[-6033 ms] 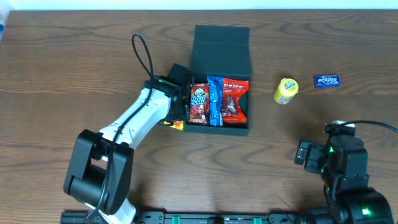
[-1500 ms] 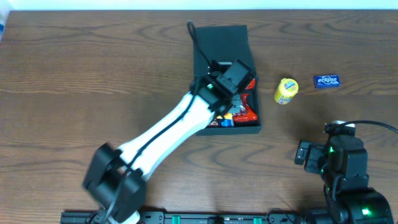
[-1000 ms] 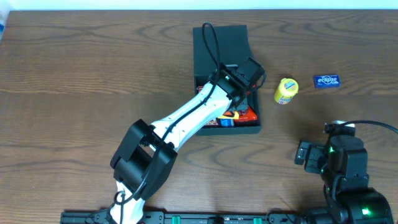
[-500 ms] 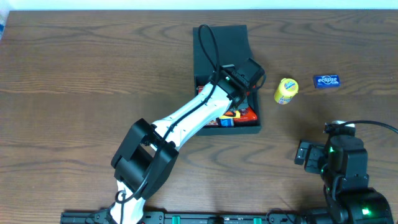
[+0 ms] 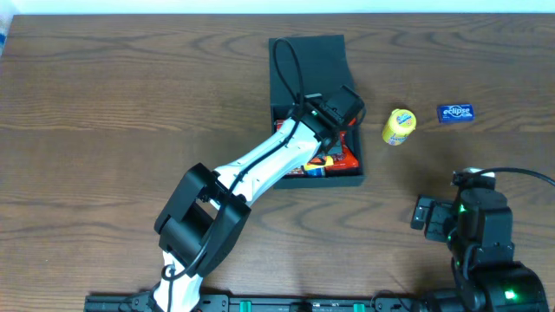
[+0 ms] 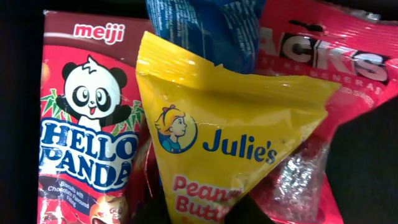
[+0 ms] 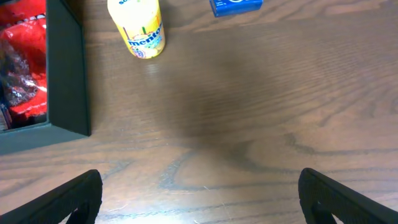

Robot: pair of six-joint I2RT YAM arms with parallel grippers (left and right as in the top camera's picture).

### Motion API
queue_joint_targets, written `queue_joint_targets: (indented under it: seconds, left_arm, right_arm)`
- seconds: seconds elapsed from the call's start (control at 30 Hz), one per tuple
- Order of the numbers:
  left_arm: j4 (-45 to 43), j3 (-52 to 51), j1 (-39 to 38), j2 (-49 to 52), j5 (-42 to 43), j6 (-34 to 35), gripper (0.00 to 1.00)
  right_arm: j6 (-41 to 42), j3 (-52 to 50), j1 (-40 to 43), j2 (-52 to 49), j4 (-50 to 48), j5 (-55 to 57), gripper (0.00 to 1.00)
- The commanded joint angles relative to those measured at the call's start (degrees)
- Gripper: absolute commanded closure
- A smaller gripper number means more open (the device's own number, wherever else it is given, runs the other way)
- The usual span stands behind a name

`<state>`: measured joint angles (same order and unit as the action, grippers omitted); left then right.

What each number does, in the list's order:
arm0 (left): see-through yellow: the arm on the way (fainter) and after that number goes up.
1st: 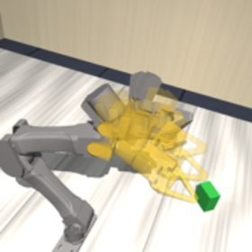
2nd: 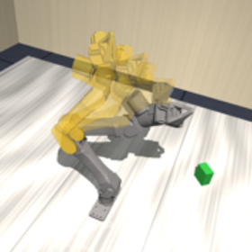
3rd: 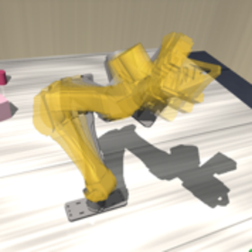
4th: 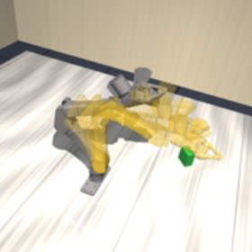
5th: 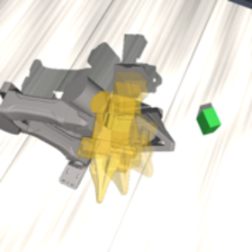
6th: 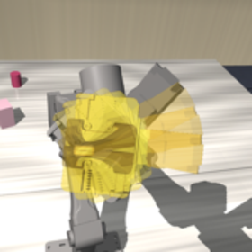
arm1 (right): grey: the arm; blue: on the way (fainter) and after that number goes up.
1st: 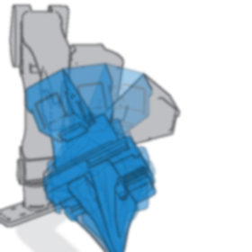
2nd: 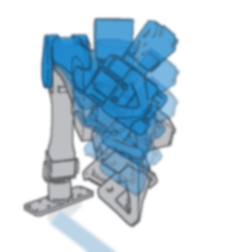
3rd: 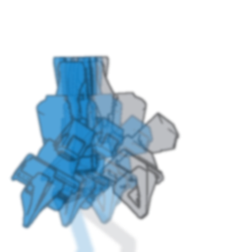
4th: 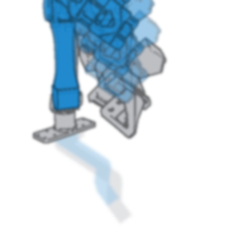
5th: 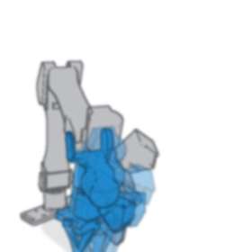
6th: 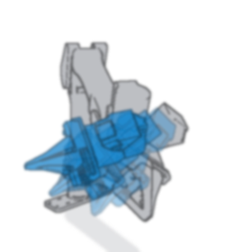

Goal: Pack container
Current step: 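Lift the Julie's packet over the box and lower it inside, then open the left gripper and withdraw it from the box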

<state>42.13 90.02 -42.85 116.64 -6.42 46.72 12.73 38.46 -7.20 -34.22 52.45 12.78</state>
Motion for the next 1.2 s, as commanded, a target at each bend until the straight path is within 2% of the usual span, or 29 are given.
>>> queue_joint_targets:
  seconds: [0.0, 0.07, 0.2, 0.27, 0.4, 0.53, 0.67, 0.77, 0.97, 1.17]
  left_arm:
    - [0.5, -0.9, 0.6, 1.0, -1.6, 0.5, 0.77]
    - [0.5, -0.9, 0.6, 0.8, -1.6, 0.5, 0.70]
    - [1.0, 0.2, 0.5, 0.1, -1.6, 0.1, 0.68]
    - [1.2, 0.8, 0.5, -0.9, -1.7, -0.4, 0.57]
    - [1.4, 0.9, 0.5, -4.2, -2.1, -0.5, 0.45]
    - [2.7, 0.9, 0.5, -8.8, -5.2, -0.5, 0.39]
    - [4.3, 0.9, 0.5, -14.5, -8.1, -2.9, 0.22]
    - [7.4, 0.9, 0.5, -18.9, -11.0, -5.3, 0.05]
    - [15.2, -1.5, 0.4, -29.2, -14.6, -15.4, 0.05]
    - [11.6, -18.1, 1.2, -46.6, -14.8, -22.7, 0.05]
  right_arm:
    - [-0.5, 0.0, 0.5, 0.1, -0.1, 0.3, 0.01]
    - [-0.5, 0.0, 0.5, 0.1, -0.1, 0.3, 0.01]
    - [-0.5, 0.0, 0.5, 0.1, -0.1, 0.3, 0.01]
    - [-0.6, 0.0, 0.5, 0.1, -0.1, 0.3, 0.01]
    - [-0.6, 0.0, 0.5, 0.1, -0.1, 0.3, 0.01]
    - [-0.5, 0.0, 0.5, 0.1, -0.1, 0.3, 0.01]
    - [-0.5, 0.0, 0.5, 0.1, -0.1, 0.3, 0.01]
    - [-0.5, 0.0, 0.5, 0.1, -0.1, 0.3, 0.01]
    - [-0.6, 0.0, 0.5, 0.1, -0.1, 0.3, 0.01]
    - [-0.5, 0.0, 0.5, 0.1, -0.1, 0.3, 0.01]
